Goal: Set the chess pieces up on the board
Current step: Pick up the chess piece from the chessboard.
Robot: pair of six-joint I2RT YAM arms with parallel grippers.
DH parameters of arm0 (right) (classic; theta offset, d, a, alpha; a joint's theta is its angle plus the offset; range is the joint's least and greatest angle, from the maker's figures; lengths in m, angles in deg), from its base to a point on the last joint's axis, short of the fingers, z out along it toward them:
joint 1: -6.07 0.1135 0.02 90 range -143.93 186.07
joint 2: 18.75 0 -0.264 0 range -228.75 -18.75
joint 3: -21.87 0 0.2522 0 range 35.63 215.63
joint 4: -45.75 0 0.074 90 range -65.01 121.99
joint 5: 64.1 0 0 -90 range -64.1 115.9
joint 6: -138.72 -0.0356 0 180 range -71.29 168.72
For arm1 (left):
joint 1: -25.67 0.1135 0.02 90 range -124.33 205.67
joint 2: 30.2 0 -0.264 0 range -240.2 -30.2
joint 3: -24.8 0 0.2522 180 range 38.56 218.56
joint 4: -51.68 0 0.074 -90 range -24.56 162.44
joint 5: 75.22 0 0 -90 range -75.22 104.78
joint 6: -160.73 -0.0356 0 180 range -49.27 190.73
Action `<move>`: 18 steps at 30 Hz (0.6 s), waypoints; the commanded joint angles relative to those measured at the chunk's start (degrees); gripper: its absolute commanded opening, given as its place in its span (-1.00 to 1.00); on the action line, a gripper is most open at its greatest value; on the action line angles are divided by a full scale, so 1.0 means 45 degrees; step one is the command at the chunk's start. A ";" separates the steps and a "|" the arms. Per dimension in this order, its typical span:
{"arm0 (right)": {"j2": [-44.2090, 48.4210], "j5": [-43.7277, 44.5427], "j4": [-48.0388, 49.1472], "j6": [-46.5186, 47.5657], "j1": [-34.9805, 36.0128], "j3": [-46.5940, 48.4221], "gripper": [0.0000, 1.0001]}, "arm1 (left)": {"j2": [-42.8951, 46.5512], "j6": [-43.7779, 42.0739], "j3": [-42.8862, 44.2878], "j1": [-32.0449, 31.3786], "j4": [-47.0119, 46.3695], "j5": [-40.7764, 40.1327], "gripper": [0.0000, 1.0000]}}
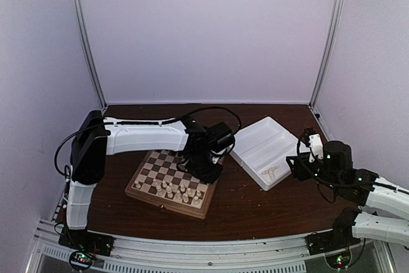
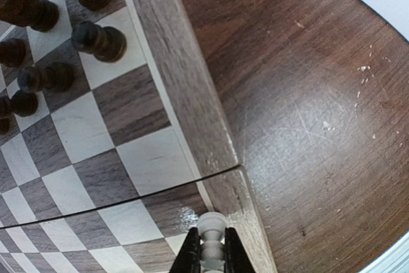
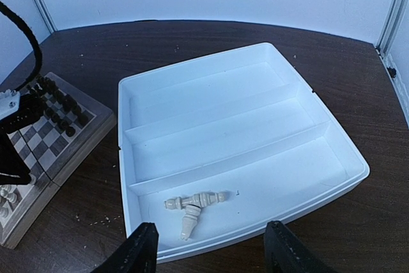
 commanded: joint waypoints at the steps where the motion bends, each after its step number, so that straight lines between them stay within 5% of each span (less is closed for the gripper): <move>1: 0.0003 -0.0048 0.0224 0.0039 -0.0045 -0.0076 0.20 | 0.0374 -0.0088 0.0661 0.0074 0.0541 -0.0427 -0.89; 9: -0.0047 -0.0089 0.0260 0.0046 -0.0031 -0.0077 0.21 | 0.1919 -0.0076 0.0360 0.0302 0.1555 -0.1766 -0.90; 18: -0.0038 -0.0133 0.0283 0.0064 -0.0029 -0.0094 0.21 | 0.5117 0.0247 -0.2891 0.1621 0.1687 -0.2242 -0.91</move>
